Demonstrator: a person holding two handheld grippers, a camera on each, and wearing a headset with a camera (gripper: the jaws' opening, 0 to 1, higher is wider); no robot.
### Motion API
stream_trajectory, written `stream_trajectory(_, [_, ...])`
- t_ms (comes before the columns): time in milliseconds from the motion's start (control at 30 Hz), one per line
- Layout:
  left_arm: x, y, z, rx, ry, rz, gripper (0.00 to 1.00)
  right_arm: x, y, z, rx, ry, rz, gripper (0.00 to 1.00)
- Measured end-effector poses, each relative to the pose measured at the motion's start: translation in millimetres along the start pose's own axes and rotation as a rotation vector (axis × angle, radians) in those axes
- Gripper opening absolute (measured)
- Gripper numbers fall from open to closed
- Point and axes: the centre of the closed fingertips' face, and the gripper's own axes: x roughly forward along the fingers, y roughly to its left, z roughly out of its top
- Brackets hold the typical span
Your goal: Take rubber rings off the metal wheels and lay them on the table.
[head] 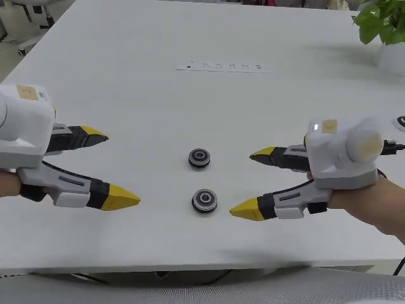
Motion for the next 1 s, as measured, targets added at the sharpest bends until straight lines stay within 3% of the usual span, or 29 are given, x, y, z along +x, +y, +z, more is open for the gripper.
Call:
stream_trajectory(333, [8.9,-4.8,3.1,-0.002,0.006,-0.026,0.86,6.4,8.1,-0.5,-0.013,0.013,0.042,0.64])
stream_trajectory(500, [13.0,-9.2,9.9,-0.016,-0.014,-0.048,0.86,8.5,10.9,0.1,-0.015,0.010,0.057,0.63])
stream_trajectory(1000, [32.7,-23.5,7.5,0.045,0.020,-0.111,0.81,15.7,7.4,-0.8,-0.016,-0.001,0.079,0.56])
